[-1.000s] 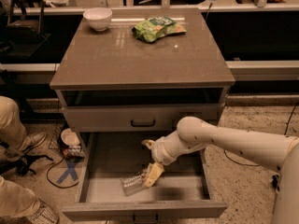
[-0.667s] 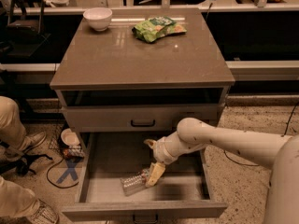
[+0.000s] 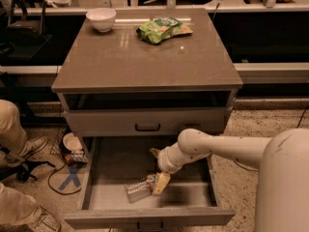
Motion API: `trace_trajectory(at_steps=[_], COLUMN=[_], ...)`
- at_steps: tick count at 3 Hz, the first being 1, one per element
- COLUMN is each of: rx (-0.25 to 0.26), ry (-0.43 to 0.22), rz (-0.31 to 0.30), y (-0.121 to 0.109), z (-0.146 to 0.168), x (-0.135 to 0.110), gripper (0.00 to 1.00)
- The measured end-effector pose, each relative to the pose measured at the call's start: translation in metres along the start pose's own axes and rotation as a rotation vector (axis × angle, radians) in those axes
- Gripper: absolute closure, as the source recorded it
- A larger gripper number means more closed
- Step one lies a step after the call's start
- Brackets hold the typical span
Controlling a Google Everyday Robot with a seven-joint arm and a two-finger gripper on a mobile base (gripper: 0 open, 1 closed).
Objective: Pick water bottle from middle drawer and place on counter
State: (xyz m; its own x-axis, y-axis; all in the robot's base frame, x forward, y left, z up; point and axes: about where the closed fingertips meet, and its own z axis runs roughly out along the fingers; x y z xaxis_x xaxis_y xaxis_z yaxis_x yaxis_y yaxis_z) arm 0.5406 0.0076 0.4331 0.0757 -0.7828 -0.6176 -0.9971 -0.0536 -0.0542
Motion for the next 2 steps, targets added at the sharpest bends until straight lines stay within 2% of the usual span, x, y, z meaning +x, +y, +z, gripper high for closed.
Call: trace_trajectory(at_steps=[1, 2], rx=[0.004, 0.003], ry=[0.035, 0.029], rz=[-0.026, -0.025], y=[0.001, 0.001], z=[0.019, 0.034], x=[0.015, 0.029], gripper=[0.0, 0.0])
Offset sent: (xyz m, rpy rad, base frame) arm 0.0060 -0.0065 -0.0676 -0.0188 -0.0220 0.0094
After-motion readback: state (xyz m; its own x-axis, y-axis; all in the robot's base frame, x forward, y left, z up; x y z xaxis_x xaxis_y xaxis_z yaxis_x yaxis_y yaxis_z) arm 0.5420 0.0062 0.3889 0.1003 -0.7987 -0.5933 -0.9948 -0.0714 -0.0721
